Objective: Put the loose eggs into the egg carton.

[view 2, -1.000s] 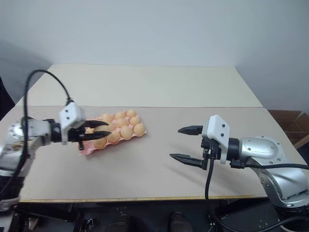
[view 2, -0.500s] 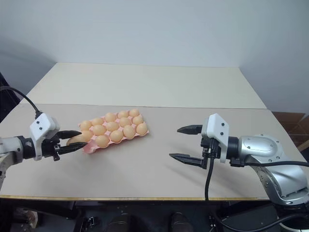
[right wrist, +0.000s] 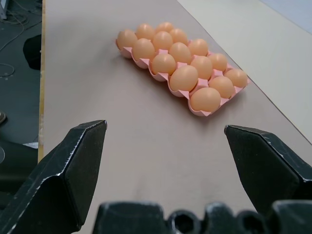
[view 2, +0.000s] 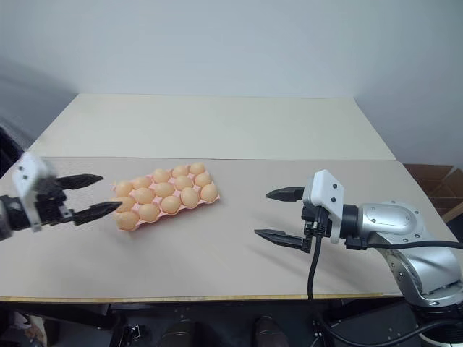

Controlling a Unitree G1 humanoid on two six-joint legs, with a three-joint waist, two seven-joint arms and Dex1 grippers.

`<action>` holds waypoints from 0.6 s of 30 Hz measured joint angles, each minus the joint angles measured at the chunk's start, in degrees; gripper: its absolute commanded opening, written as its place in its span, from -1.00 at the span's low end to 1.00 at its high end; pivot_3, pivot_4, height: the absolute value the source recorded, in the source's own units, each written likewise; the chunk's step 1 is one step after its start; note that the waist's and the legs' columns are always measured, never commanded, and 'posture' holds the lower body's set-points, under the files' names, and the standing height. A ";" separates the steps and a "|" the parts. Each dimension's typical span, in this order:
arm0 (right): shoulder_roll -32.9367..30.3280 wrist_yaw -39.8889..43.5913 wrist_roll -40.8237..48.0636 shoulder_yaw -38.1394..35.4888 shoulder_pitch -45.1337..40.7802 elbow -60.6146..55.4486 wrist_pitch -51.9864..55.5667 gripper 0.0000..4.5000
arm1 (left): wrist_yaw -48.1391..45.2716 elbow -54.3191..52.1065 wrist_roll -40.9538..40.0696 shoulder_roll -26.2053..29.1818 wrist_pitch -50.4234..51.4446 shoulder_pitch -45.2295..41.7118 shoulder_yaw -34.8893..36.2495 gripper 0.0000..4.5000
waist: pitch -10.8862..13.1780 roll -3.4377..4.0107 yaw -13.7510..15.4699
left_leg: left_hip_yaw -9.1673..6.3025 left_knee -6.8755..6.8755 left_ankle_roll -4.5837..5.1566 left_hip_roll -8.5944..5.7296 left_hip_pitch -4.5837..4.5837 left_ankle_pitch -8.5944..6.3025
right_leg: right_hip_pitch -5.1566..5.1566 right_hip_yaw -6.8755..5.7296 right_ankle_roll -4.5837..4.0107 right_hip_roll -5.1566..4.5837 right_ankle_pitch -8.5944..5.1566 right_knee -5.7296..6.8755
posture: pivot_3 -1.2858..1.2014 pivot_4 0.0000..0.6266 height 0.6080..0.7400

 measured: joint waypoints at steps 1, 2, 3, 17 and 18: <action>-0.05 0.31 0.03 -0.16 -0.08 0.33 0.00 1.00 | -0.94 -0.49 -0.90 0.17 0.85 1.86 2.09 0.99 | 0.00 0.00 -0.04 | 0.02 0.00 0.00 0.00 0.00 0.00 | 0.00 0.01 -0.03 -0.01 -0.02 0.00 | 0.03 -0.52 1.00; -0.17 0.89 0.06 -0.38 -0.43 1.08 -0.01 1.00 | -2.74 -1.61 -2.22 0.54 2.10 5.94 5.58 0.99 | 0.00 0.00 -0.30 | 0.05 0.00 0.00 0.02 0.01 0.00 | -0.02 0.02 -0.05 -0.03 -0.03 -0.02 | 0.03 -0.52 1.00; -0.46 1.15 0.05 -0.67 -0.53 1.79 -0.01 1.00 | -3.73 -1.86 -2.90 0.67 2.89 7.68 7.13 0.99 | 0.00 0.00 -0.26 | 0.06 0.00 0.00 -0.01 0.01 0.00 | -0.01 0.01 -0.08 -0.06 -0.05 0.01 | 0.03 -0.52 1.00; -1.17 6.47 2.73 -3.86 -0.99 6.17 0.00 1.00 | 0.25 -19.26 -13.20 -6.99 10.78 23.59 18.25 0.99 | 0.00 0.00 0.15 | 0.07 0.01 -0.01 -0.04 0.04 0.00 | 0.01 0.00 -0.33 -0.12 -0.20 0.00 | 0.03 -0.52 1.00; -1.34 6.66 2.72 -3.86 -1.17 6.44 0.00 1.00 | 0.59 -19.68 -13.45 -7.07 10.78 24.09 18.41 0.99 | 0.00 -0.01 0.12 | 0.06 0.01 -0.01 -0.03 0.04 0.00 | 0.01 0.00 -0.34 -0.09 -0.20 0.00 | 0.03 -0.52 1.00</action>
